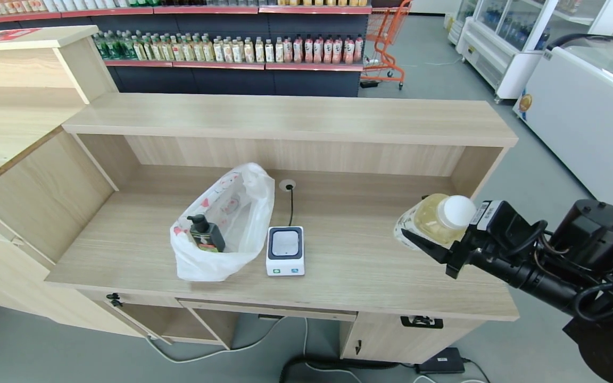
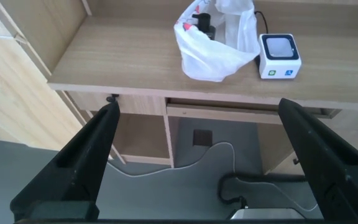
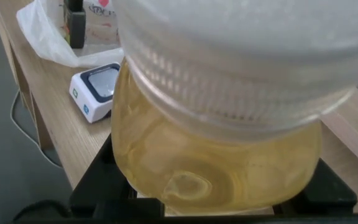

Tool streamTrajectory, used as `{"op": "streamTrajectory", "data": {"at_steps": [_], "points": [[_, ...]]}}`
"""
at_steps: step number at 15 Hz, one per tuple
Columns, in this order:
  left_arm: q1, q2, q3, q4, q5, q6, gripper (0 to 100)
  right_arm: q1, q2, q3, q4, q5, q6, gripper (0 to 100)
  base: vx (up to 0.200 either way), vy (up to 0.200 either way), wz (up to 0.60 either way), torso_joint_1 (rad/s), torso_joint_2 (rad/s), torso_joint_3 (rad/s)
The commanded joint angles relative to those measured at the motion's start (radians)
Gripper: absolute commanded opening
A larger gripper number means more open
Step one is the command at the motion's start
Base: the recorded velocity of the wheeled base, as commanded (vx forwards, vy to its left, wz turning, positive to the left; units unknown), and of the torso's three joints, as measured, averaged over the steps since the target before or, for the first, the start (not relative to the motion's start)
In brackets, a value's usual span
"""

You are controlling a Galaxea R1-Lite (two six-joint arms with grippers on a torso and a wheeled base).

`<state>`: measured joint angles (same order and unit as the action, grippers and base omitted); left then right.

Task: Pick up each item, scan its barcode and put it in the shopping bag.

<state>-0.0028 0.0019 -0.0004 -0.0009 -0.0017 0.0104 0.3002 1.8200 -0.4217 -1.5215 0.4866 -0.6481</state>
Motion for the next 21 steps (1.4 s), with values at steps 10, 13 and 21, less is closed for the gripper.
{"op": "streamTrajectory", "data": {"at_steps": [10, 13, 21], "points": [[0.0, 0.0, 0.0, -0.001, 0.0, 0.002, 100, 0.014, 0.134, -0.081, -0.005, 0.036, 0.002, 0, 0.02, 0.1, 0.0, 0.002, 0.0, 0.003], [0.0, 0.0, 0.0, -0.001, 0.0, 0.0, 100, 0.014, 0.145, -0.086, -0.005, 0.067, 0.008, 0, 0.2, 0.0, 0.0, -0.006, 0.0, 0.005], [0.0, 0.0, 0.0, -0.001, 0.0, -0.004, 100, 0.051, 0.209, -0.123, -0.003, 0.148, 0.034, 0, 0.125, 0.0, 0.0, 0.006, 0.0, 0.0]]}}
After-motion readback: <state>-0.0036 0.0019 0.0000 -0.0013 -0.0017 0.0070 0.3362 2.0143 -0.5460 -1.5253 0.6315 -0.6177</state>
